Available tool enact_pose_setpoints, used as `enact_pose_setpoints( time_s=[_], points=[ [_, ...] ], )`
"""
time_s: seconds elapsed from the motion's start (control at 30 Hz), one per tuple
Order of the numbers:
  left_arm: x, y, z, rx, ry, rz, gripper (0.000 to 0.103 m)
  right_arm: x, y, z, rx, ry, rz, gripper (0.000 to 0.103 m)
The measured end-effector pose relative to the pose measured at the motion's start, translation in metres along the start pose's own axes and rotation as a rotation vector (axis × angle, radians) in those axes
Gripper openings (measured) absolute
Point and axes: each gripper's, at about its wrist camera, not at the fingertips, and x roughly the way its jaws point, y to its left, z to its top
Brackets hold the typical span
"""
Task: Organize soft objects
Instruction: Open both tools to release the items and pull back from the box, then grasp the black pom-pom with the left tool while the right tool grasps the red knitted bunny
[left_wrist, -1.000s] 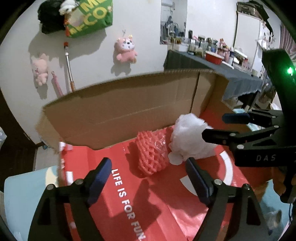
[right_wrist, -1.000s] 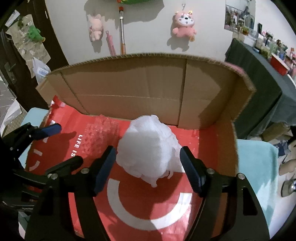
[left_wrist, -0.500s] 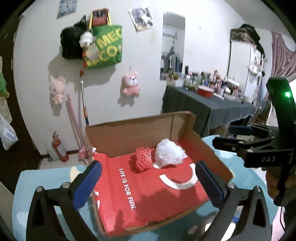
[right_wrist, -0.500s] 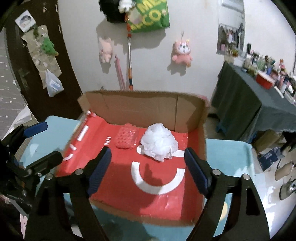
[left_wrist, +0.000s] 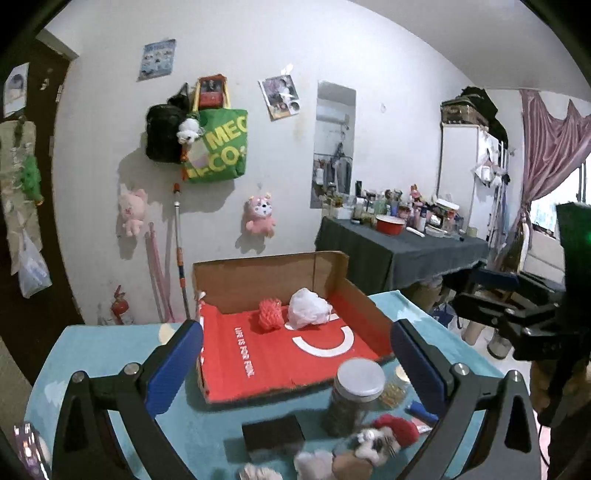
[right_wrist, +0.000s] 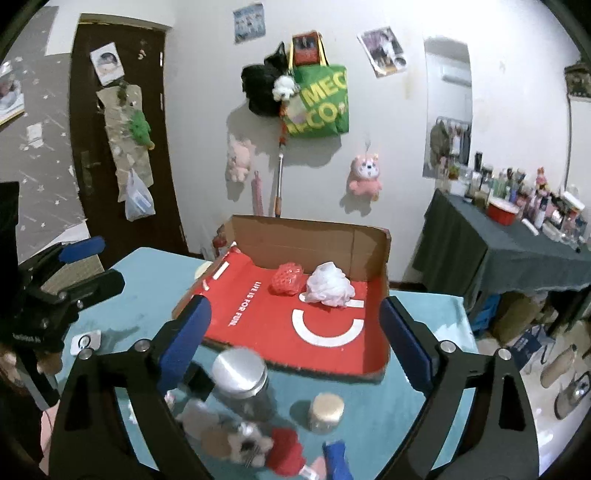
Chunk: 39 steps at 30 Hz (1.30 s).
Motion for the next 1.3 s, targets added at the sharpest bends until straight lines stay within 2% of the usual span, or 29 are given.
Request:
enact_pose_setpoints(
  time_s=[0.27,0.5,0.67,1.0,1.3],
  points=[
    [-0.044,-0.031,-0.059,0.014,-0.075,0.027,0.103,-0.055,0.02,-0.063,0.014,-0.088,-0.049,0.096],
    [-0.046,-0.05,-0.114,-0.017,-0.056,0.042,0.103,-0.072,0.032,-0.12,0.017,-0.123,-0.118,0.097],
    [-0.038,-0.06,-0.146,-0.019,-0.027,0.062,0.103,-0.069,0.032,-0.159,0.042,-0.108,-0.169,0.097],
    [-0.008,-0.062,-0.191,-0.051,0.08,0.066,0.103,-0.041,0.028,-0.21,0.057,-0.034,-0.226,0.097],
    [0.009,-0.056,-0.208,-0.071,0.155,0.086,0.103,-0.021,0.024,-0.234,0.076,0.044,-0.21,0.097]
  ],
)
